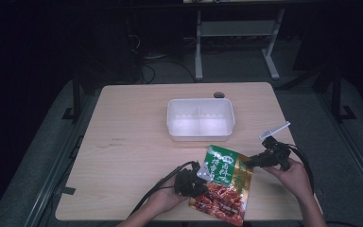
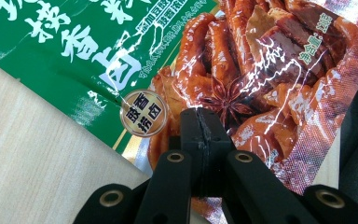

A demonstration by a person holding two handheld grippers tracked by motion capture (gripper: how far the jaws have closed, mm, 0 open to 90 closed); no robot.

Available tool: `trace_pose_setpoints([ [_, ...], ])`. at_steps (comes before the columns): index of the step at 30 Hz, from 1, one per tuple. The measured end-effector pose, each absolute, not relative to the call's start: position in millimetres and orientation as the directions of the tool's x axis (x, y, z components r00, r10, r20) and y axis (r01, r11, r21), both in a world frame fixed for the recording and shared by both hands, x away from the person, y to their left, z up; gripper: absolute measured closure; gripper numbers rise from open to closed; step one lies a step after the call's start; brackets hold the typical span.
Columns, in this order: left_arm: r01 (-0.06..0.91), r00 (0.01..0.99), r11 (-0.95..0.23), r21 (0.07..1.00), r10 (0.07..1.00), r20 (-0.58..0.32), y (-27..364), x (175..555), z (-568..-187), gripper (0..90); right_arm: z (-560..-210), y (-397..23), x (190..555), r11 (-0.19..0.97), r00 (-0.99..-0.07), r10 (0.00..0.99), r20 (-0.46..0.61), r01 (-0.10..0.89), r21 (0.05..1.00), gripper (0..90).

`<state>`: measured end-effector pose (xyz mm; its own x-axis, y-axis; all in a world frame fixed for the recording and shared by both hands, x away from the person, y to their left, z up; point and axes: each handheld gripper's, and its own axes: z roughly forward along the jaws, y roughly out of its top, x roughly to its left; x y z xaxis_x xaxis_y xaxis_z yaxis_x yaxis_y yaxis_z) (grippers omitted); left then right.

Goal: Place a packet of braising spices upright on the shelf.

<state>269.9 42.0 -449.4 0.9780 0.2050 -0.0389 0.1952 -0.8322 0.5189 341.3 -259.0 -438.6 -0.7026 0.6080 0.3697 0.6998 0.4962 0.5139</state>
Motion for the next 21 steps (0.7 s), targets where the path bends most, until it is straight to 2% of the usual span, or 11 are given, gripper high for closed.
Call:
trace_pose_setpoints([
  [4,0.192,0.978,-0.834,0.518,0.206,-0.031,41,269,-449,90.0,-444,-257,346,0.511,-0.693,0.629,0.353,0.711,0.483,70.9],
  [7,0.188,0.979,-0.837,0.513,0.203,-0.029,41,269,-449,90.0,-444,-255,347,0.511,-0.697,0.597,0.398,0.712,0.482,74.5],
  [12,0.194,0.978,-0.834,0.517,0.207,-0.032,41,269,-450,90.0,-442,-253,346,0.526,-0.725,0.522,0.450,0.689,0.499,75.0],
  [15,0.192,0.978,-0.834,0.517,0.206,-0.030,41,269,-450,90.0,-446,-248,346,0.543,-0.715,0.550,0.432,0.699,0.465,75.5],
  [21,0.188,0.978,-0.834,0.519,0.205,-0.025,41,268,-449,90.0,-450,-242,347,0.546,-0.703,0.586,0.403,0.710,0.445,82.9],
])
